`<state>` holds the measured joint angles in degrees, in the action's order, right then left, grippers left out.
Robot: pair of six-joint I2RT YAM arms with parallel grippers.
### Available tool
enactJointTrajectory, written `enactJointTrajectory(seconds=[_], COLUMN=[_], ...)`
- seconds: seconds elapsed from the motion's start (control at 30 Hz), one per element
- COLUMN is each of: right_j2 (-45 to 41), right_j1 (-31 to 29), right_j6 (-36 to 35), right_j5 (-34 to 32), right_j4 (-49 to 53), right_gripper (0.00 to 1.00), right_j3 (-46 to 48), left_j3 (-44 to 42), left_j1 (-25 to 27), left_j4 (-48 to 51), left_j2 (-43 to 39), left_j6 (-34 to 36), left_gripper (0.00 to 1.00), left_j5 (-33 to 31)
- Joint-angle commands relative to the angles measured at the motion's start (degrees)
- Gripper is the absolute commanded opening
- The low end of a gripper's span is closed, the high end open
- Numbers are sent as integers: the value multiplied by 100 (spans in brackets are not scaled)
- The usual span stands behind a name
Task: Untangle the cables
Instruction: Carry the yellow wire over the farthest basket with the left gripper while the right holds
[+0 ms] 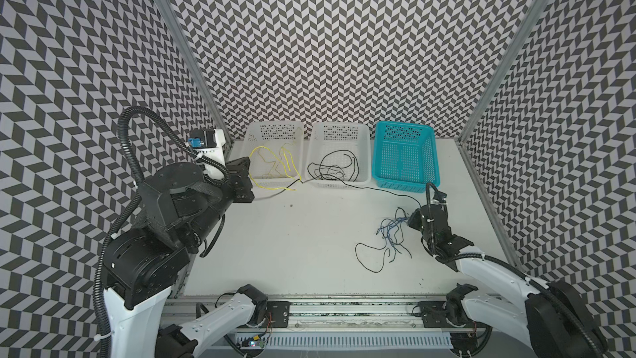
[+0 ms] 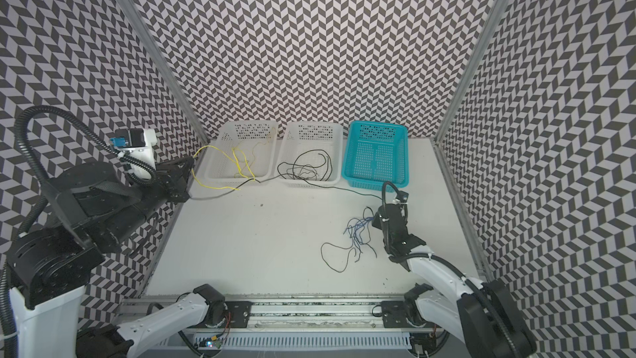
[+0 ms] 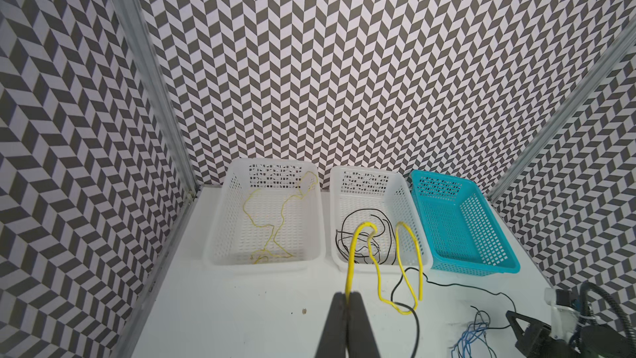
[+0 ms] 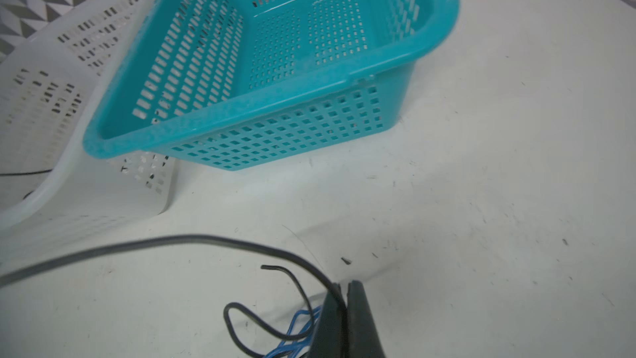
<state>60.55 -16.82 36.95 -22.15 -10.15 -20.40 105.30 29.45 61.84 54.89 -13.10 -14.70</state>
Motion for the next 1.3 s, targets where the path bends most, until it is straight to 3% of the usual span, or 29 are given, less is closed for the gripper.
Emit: enactJointTrajectory(seconds=[0.0, 0.2, 0.43, 0.8, 0.9, 1.07, 1.27], right_j2=[-90, 120, -16, 8, -38, -261, -316], right_j1=[390, 347, 290, 243, 163, 82, 6], right_j6=[135, -558, -533, -985, -1164, -1317, -1348], right_j5=[315, 1452, 806, 2407, 2518, 2666, 2957], right_j4=[283, 473, 944, -43, 9, -185, -573], right_gripper=[0, 0, 0, 0, 0, 0, 0], right_j3=[57, -467, -605, -472, -514, -378, -87], left_j3=[172, -17, -62, -444, -585, -1053, -1539], left_j1=[194, 202, 201, 177, -156, -1190, -2014], left_j4=[97, 66, 22, -614, -908, -1650, -2977], left_j2=[-73, -78, -14, 536, 844, 1120, 1677], left_j6=[294, 216, 319, 504, 393, -56, -122], left_gripper=[0, 0, 0, 0, 0, 0, 0], left_j5=[-600, -233, -319, -710, -565, 336, 674])
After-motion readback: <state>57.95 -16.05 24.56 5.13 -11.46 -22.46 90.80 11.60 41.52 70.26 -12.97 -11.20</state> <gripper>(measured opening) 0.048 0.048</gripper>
